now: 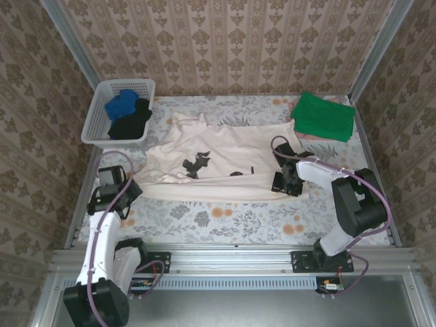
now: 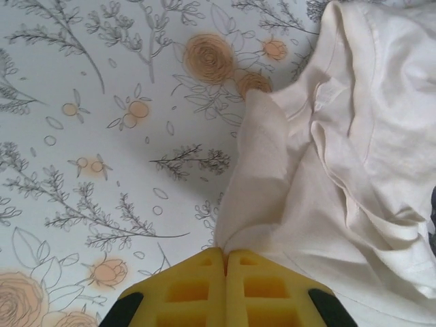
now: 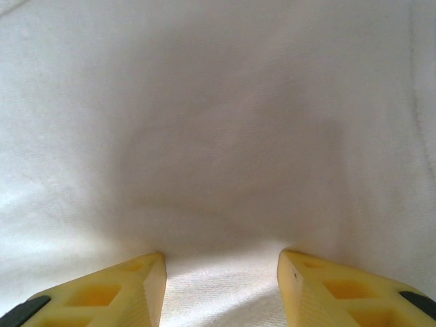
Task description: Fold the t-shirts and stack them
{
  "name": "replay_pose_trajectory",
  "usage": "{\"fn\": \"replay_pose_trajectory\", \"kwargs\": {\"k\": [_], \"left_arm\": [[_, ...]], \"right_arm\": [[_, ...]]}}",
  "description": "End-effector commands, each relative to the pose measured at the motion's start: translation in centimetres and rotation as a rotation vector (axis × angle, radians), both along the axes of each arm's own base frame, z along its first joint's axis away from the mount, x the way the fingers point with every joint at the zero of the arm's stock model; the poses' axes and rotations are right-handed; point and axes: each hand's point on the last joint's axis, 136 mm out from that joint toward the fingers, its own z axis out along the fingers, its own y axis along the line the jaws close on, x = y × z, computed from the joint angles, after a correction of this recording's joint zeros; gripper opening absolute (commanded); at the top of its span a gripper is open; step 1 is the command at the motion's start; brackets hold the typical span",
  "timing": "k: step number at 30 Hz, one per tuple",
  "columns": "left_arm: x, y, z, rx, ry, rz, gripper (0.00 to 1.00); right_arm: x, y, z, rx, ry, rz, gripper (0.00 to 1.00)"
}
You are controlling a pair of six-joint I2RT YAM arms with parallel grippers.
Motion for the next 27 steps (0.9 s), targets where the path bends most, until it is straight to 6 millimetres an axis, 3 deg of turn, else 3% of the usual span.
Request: {"fn": "replay_pose_trajectory", "kwargs": {"k": [1, 4, 5, 7, 9, 13, 16, 18, 22, 24, 27], "left_arm": [[-2.1, 0.1, -3.1, -0.044, 0.128, 0.068, 0.0], [-2.9, 0.5, -4.1, -0.043, 0.157, 0.099, 0.0], [-3.1, 0.5, -4.3, -0.05, 0.154, 0.106, 0.06], [-3.3, 0.7, -4.0, -0.051, 0.136, 0.12, 0.31], [-2.8, 0.8, -2.9, -0.046, 0.082, 0.12, 0.44], [0.2, -0.5, 1.2, -0.037, -0.091, -0.021, 0.51], [2.9, -3.4, 3.0, -0.025, -0.12, -0.241, 0.57], [4.4, -6.4, 2.8, 0.002, -0.076, -0.418, 0.6], [6.9, -12.8, 0.4, 0.034, 0.073, -0.754, 0.59], [7.9, -14.7, -1.3, 0.011, 0.134, -0.85, 0.55], [9.5, -15.9, -3.4, 0.007, 0.209, -0.905, 0.47]], "right_arm": [[-1.3, -1.0, -0.1, -0.044, 0.078, 0.012, 0.5], [-1.1, -1.3, 0.3, -0.057, 0.07, 0.024, 0.5], [-1.1, -1.2, 0.4, -0.05, 0.069, 0.032, 0.5], [-0.8, -0.7, 0.6, -0.026, 0.06, 0.05, 0.5], [-0.6, -0.6, 1.0, -0.021, 0.055, 0.061, 0.5], [0.2, -0.7, 1.8, -0.035, 0.023, 0.085, 0.5], [0.9, -0.8, 2.1, -0.036, 0.007, 0.094, 0.51], [1.2, -0.9, 2.1, -0.032, 0.003, 0.09, 0.5], [1.8, -0.5, 2.2, -0.013, -0.015, 0.09, 0.5], [2.0, -0.6, 2.2, -0.015, -0.023, 0.088, 0.5], [2.1, -0.8, 2.1, -0.017, -0.029, 0.084, 0.5]]}}
